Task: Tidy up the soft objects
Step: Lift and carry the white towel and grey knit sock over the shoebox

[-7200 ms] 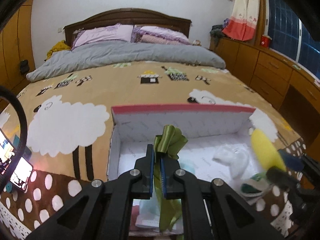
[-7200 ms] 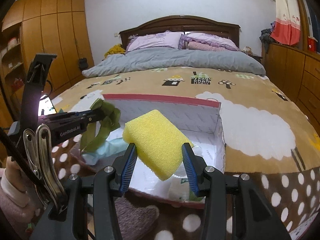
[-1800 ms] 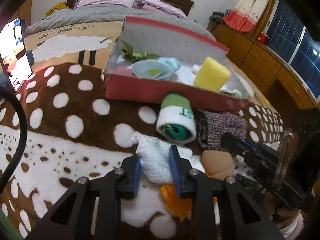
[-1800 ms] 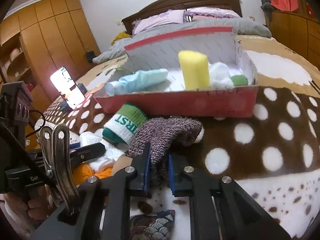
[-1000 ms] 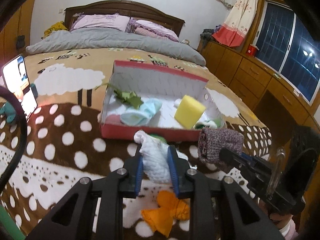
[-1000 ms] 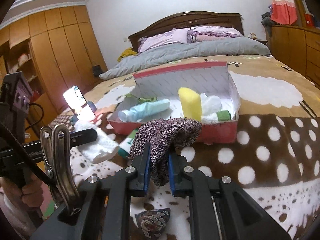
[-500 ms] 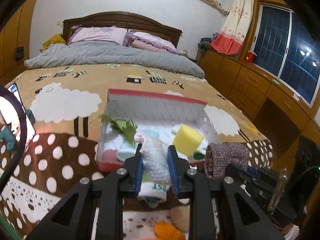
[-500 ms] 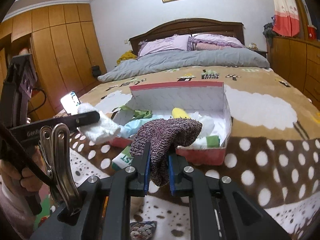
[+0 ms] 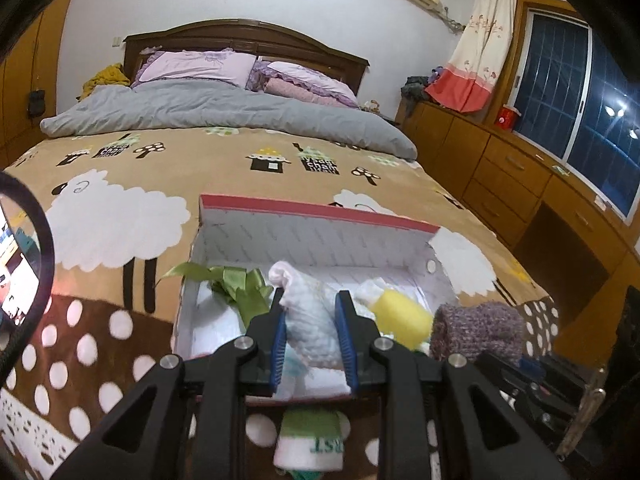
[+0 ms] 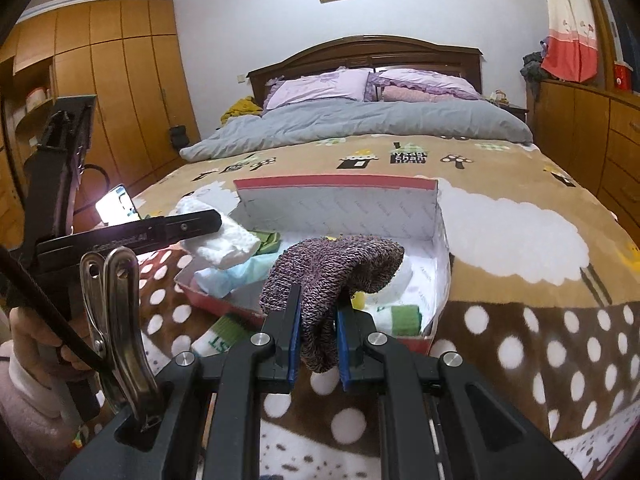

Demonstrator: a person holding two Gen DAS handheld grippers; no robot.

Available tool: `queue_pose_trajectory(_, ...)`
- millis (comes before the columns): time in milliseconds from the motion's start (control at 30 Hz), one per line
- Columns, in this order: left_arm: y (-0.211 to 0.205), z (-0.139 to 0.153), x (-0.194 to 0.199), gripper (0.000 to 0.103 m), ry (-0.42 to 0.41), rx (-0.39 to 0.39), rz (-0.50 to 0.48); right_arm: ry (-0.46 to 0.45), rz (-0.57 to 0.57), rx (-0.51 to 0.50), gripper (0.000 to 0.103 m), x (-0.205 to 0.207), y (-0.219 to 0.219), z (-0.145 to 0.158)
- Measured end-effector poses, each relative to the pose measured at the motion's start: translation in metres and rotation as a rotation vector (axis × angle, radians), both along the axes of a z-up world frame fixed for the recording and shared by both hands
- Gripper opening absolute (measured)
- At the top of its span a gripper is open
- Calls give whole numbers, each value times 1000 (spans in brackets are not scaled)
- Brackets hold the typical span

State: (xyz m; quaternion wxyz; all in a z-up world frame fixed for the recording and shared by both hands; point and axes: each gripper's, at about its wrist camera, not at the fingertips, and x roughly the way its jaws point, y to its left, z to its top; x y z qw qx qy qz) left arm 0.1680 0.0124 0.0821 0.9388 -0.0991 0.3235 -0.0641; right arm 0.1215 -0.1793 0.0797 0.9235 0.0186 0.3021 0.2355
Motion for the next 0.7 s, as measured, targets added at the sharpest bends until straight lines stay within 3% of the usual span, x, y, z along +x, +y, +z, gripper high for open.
queue_pose_trajectory(700,21,-42,52,24,76,-23,59,-1,-52,-56,16,46,8,-6)
